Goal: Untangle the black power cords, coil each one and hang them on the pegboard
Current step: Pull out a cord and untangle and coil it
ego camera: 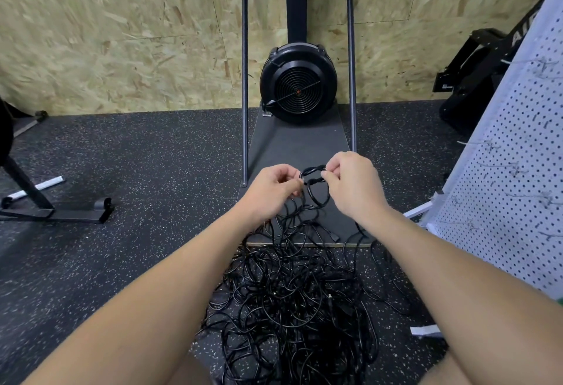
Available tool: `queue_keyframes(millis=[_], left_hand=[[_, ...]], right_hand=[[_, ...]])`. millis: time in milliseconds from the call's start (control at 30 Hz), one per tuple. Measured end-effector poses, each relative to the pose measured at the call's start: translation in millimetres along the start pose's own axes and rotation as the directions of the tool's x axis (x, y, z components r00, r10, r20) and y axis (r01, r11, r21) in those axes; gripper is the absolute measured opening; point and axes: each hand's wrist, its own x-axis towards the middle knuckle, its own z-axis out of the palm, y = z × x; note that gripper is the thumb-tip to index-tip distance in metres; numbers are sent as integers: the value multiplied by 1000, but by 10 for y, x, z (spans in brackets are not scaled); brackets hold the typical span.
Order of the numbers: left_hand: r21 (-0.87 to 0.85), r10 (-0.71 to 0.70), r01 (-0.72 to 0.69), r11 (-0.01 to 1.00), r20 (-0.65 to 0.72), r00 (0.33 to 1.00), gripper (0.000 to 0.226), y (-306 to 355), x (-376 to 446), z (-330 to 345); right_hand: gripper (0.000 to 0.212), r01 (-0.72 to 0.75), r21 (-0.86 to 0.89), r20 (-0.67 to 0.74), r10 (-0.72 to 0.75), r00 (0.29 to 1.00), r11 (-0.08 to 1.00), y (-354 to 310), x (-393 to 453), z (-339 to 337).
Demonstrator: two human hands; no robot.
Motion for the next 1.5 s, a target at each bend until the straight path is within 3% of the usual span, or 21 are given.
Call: queue_keyframes(millis=[67, 133, 233, 333, 400, 500, 567, 600, 667, 833, 1000, 1133, 1233, 1300, 1500], left_hand=[[72, 9, -6, 997, -44, 999, 7, -11, 28, -43], [98, 12, -1, 995, -106, 994, 7, -18, 25, -66], [-1, -13, 13, 1000, -119, 993, 7, -46, -1, -51], [-117, -28, 16, 993, -99, 995, 9, -88, -18, 18], [-98, -2, -9, 995, -105, 994, 9, -110, -12, 35], [-72, 20, -28, 997, -114, 993, 9, -99, -2, 28], [-70, 30, -37, 997, -98, 995, 11, -78, -10, 47], [-59, 38, -43, 997, -86, 996, 12, -66, -17, 65], [0, 70, -70, 998, -68, 995, 13, -47, -31, 79], [369, 205, -218, 904, 75, 976, 10, 18, -68, -37], [446, 177, -174, 878, 36, 984, 11, -25, -42, -56], [277, 148, -118, 954, -88, 985, 11, -12, -59, 21], [-77, 17, -28, 997, -135, 991, 23, 4, -78, 121], [-295, -87, 51, 954, -113, 990, 30, -10, -73, 163], [-325, -86, 58, 944, -73, 994, 20, -107, -63, 162]], right_hand=[[14, 67, -60, 24, -66, 998, 996, -28, -8, 1], [14, 51, 2, 77, -51, 996, 999, -34, 1, -2], [12, -31, 137, 134, 12, 991, 990, -19, 5, -26], [14, -58, 156, 117, 40, 992, 986, -1, 1, -33], [16, -55, 144, 99, 41, 994, 988, 18, -9, -26], [25, 19, 111, 39, -24, 999, 994, 64, -24, -39], [31, 103, 125, 81, -114, 990, 987, 86, -16, -50], [24, 125, 119, 112, -138, 984, 985, 86, -6, -48], [10, 129, 92, 169, -143, 975, 987, 86, 3, -43], [15, 136, 58, 214, -145, 966, 989, 143, 26, -80], [21, 107, 117, 253, -134, 958, 987, 172, 63, -97], [18, 69, 205, 231, -117, 966, 976, 195, 51, -96], [16, 21, 242, 199, -71, 977, 970, 203, 69, -78], [19, -14, 279, 178, -38, 983, 960, 177, 71, -67], [18, -47, 305, 179, -9, 984, 951, 160, 50, -42]])
